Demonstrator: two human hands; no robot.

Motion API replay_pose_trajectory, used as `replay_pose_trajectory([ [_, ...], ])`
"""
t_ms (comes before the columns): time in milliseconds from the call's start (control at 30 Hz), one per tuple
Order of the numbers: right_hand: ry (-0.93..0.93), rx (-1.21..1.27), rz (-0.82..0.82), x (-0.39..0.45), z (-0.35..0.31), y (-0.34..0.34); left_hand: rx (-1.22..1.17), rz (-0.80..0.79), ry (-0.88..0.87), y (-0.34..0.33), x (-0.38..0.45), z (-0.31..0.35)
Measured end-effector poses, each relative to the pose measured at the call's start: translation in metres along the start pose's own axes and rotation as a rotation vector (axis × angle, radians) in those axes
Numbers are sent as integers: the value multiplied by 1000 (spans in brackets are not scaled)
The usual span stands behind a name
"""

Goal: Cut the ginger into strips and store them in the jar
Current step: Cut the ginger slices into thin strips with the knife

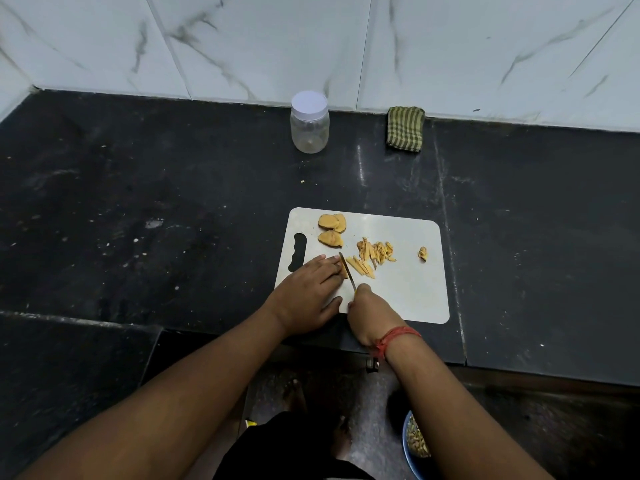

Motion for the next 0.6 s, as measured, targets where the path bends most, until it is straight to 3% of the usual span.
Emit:
replay_pose_trajectory([
  [600, 1, 59, -30, -35, 20, -13, 30, 14, 7, -2, -1, 2],
])
Point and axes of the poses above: each hand's wrist, its own x-axis towards the middle knuckle, its own y-axis out of the back of the hand, z = x × y, the point moved 2 cm from there along x, towards the middle knuckle, and after that the axes turned 10 degrees about y, right-handed, at the moved point
